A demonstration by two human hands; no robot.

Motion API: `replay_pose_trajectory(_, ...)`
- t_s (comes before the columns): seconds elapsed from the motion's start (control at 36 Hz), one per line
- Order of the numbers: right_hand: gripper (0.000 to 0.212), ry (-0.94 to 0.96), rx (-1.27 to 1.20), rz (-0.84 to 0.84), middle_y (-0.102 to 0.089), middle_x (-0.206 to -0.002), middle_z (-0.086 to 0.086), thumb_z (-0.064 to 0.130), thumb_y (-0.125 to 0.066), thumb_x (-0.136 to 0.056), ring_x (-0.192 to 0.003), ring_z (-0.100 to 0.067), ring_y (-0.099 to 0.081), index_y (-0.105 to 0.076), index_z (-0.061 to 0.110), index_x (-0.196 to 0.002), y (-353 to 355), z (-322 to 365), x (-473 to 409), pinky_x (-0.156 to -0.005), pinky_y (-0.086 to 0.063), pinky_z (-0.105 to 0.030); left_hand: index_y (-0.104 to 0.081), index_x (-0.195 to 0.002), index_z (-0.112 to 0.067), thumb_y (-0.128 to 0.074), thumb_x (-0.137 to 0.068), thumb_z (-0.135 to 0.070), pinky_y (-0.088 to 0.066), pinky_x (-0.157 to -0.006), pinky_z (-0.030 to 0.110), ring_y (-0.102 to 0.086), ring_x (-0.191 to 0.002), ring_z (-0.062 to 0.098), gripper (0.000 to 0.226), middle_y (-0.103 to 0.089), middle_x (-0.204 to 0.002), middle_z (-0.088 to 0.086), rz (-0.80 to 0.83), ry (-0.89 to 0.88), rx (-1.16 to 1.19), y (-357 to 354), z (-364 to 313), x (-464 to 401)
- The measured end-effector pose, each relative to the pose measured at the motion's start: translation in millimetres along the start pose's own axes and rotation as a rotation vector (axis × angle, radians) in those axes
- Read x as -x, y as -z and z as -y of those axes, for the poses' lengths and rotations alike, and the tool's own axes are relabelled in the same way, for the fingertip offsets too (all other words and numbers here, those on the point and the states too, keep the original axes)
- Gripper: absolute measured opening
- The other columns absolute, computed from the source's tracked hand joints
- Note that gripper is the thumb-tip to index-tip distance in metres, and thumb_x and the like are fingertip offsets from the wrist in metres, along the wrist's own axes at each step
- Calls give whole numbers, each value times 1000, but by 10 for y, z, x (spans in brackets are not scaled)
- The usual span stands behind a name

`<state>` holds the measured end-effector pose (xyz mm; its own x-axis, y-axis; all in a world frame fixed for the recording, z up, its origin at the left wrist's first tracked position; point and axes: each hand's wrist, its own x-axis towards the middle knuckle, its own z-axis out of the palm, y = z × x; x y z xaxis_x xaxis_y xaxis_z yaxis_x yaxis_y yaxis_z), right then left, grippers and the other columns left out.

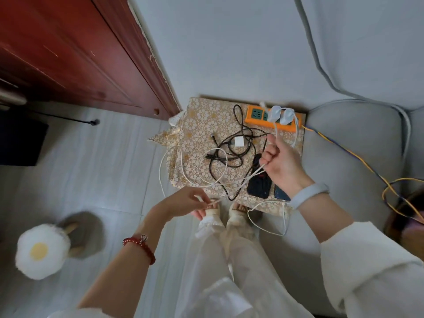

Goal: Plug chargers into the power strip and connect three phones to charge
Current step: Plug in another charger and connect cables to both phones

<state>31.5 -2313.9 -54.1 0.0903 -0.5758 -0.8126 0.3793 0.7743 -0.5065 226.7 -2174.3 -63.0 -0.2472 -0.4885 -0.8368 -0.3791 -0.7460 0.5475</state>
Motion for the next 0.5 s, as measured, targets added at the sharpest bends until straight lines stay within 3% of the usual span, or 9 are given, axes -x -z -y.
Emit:
replay_pose_trajectory(0.14, 21, 234, 244, -123, -29, -40, 12, 27, -37, -98, -36, -6, -24, -55, 17, -90, 335, 98, -72, -40, -22, -20, -58, -87, -16, -53, -90, -11, -42, -86, 27, -68, -67, 11, 8, -69, -75, 0, 39, 94, -129, -50, 86, -133)
replay_pose_trajectory(0.22, 22, 313, 494, -162, -26, -49, 4, 27, -40, -96, -36, -9, -23, -58, 17, -91, 565, 0, -57, -36, -24, -19, -66, -96, -13, -54, -88, -7, -46, -87, 27, -67, -92, 19, 16, -70, -101, 9, 51, 108, -261, -157, 37, -315)
replay_pose_trajectory(0.33, 20, 283, 702, -169, -29, -52, -4, 15, -38, -97, -32, -7, -28, -56, 7, -98, 902, -244, -55, -35, -28, -22, -58, -122, -11, -44, -89, -6, -38, -97, 27, -52, -118, 23, 36, -58, -128, 7, -140, 61, -304, -443, -126, -661)
replay_pose_trajectory(0.44, 16, 177, 648, -224, -42, -55, -9, 4, -32, -96, -31, -6, -37, -48, 4, -95, 1178, -482, -126, -34, -32, -16, -54, -125, -10, -42, -91, -12, -42, -94, 30, -59, -108, 25, 37, -59, -128, 8, -264, 24, -210, -801, -272, -1087)
replay_pose_trajectory(0.5, 18, 138, 597, -259, -48, -59, -9, 1, -31, -95, -43, -10, -46, -47, 7, -88, 1287, -567, -203, -39, -37, -15, -53, -127, -8, -40, -91, -12, -45, -92, 31, -60, -104, 27, 38, -59, -127, 10, -297, 18, -199, -986, -336, -1297)
